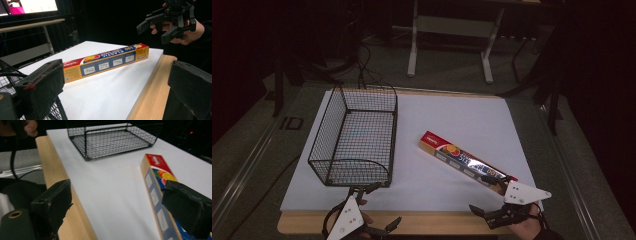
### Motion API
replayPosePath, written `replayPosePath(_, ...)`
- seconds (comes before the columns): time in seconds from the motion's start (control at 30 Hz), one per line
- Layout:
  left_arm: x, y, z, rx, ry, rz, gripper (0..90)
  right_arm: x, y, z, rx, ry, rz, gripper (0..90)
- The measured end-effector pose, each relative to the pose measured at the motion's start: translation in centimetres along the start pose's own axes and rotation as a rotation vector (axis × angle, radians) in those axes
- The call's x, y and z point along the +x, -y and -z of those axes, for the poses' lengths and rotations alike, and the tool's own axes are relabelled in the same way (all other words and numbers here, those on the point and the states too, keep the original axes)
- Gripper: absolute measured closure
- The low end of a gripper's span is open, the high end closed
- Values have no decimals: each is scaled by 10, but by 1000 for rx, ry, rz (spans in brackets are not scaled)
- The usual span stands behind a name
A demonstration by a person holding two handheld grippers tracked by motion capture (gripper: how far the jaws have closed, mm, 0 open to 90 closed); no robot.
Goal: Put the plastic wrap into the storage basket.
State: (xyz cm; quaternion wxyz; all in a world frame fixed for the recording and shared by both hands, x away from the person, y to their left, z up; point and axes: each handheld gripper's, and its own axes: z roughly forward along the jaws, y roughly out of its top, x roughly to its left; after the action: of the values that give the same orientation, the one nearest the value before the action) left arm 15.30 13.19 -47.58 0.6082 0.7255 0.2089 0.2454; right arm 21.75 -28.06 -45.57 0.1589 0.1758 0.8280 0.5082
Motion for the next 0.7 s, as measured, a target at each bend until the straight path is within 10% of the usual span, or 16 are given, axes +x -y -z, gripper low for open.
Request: replayPosePath(0.7,-1,-1,0,0,0,-8,12,-13,-7,-3,21,-28,12,116)
